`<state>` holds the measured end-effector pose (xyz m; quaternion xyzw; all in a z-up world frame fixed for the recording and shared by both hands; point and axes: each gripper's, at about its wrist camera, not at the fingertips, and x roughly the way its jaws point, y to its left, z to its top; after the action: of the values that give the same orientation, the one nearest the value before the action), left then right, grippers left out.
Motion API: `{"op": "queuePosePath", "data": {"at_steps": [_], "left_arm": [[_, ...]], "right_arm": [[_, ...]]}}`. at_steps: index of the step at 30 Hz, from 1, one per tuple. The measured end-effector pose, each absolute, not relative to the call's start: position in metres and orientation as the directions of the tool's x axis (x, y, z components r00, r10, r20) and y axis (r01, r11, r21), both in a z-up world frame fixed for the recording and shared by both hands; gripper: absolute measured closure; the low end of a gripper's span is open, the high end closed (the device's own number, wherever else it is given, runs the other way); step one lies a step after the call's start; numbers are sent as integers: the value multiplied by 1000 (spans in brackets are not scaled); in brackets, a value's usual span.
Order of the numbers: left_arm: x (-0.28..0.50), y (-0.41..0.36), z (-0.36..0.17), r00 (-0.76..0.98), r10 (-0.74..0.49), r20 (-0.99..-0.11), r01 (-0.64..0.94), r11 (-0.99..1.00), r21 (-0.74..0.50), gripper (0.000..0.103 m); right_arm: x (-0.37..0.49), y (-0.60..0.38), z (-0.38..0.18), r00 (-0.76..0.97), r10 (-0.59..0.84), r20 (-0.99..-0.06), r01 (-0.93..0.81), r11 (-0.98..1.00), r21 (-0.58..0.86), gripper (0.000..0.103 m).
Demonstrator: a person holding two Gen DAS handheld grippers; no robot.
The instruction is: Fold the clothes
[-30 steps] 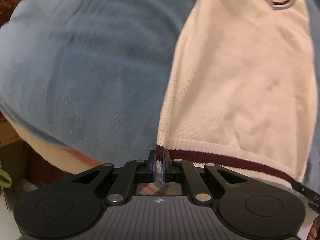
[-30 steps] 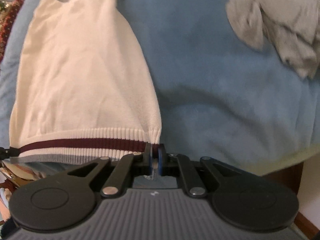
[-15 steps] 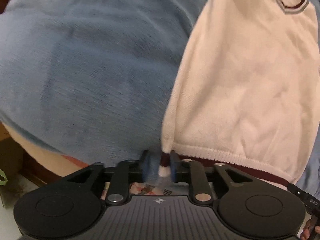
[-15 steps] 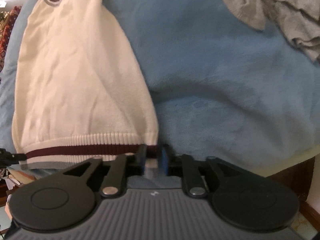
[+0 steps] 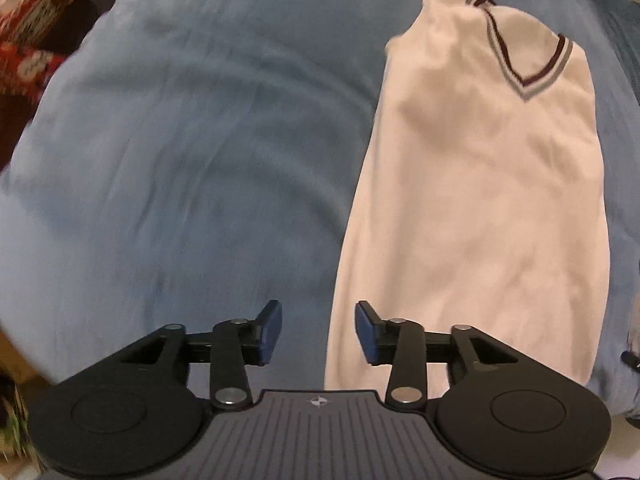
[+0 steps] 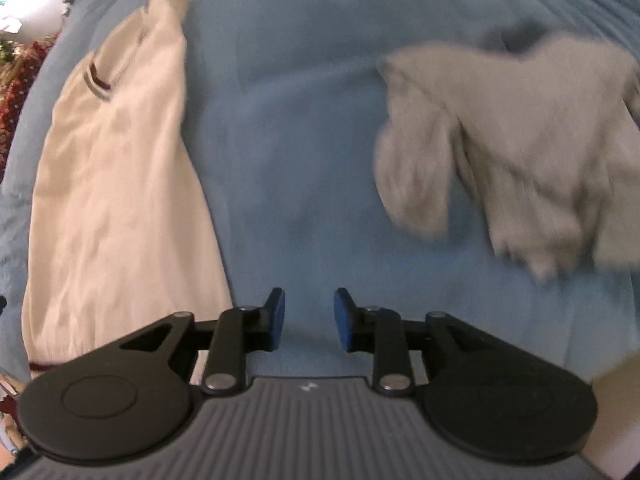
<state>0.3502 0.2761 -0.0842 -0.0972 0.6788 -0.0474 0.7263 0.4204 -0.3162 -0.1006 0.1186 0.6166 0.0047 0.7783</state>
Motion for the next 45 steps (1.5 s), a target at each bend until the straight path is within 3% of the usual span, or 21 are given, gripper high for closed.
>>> {"op": "queuePosePath", "data": {"at_steps": [2,4,11,14,15,16,19,26,28,31,37,41,45], "left_arm": [[378,255,-113,93,-203,-975,-35,978,-207,59],[406,241,-128,111,-191,-975,-17,981,-194,59],[471,232,-136,252,-168,-953,0,985,-174,51],[487,222,-140,286,-157,-945,75,987,-141,50],[492,220,-142,292,-165,-942,95,985,-143,50],[497,219,-144,295,-182,-938,108,982,-156,50],[510,217,-148,296,-240,-924,135,969,-208,50],[530,227,-161,262,-415,-871,-4,902,-431,48],[534,222,-162,251,-391,-886,23,917,-398,52],[530,217,-161,250,-371,-894,53,927,-370,74],[513,221,-153,303,-349,-887,54,935,-349,89],[503,223,-160,262,-387,-884,41,920,-391,88],[502,212,-168,267,-332,-905,62,943,-327,81]], "right_arm": [[450,-305,-103,280,164,-946,116,972,203,71],[471,-300,-108,322,163,-933,92,975,202,62],[524,-271,-155,374,150,-915,-19,988,154,57],[536,-257,-161,414,114,-903,-32,993,111,28],[538,-256,-161,432,114,-895,-31,993,111,11],[541,-257,-160,451,118,-885,-29,993,117,5],[549,-253,-162,483,96,-870,-30,995,93,2],[553,-249,-162,481,98,-871,-126,991,42,1],[552,-249,-161,476,104,-873,-138,989,43,1],[550,-249,-157,480,121,-869,-125,990,68,1],[543,-246,-155,486,154,-860,-108,987,116,1],[541,-239,-160,481,166,-861,-106,986,131,1],[540,-238,-162,469,178,-865,-106,984,145,1]]}}
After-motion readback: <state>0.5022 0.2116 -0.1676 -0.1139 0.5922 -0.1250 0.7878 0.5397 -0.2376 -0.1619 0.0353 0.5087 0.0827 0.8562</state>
